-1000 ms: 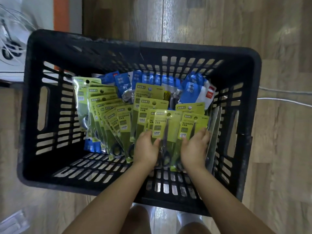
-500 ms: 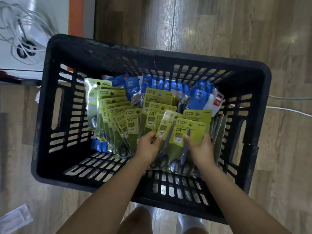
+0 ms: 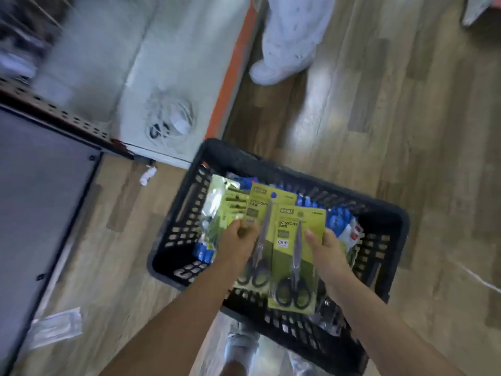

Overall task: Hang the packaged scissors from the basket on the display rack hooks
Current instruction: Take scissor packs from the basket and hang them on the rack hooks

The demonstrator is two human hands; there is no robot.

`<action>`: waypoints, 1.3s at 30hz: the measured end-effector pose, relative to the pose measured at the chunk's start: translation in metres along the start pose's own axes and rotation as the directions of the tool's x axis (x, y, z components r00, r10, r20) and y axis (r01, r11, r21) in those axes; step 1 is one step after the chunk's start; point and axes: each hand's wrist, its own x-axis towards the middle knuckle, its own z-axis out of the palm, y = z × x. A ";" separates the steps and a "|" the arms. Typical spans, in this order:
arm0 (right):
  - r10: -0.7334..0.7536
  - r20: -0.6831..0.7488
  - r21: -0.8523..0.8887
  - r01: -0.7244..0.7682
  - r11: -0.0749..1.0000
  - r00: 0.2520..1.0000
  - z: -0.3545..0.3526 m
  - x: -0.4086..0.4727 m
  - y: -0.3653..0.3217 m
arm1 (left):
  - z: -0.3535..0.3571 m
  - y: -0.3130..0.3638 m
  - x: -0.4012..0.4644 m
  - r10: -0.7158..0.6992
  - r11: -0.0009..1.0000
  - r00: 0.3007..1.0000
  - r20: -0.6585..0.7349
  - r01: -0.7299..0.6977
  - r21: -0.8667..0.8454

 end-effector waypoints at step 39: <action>-0.520 0.850 0.169 0.893 0.418 0.083 0.243 -0.739 -0.295 | -0.532 0.022 -0.629 -0.329 0.573 0.194 -0.924 -0.737 -0.358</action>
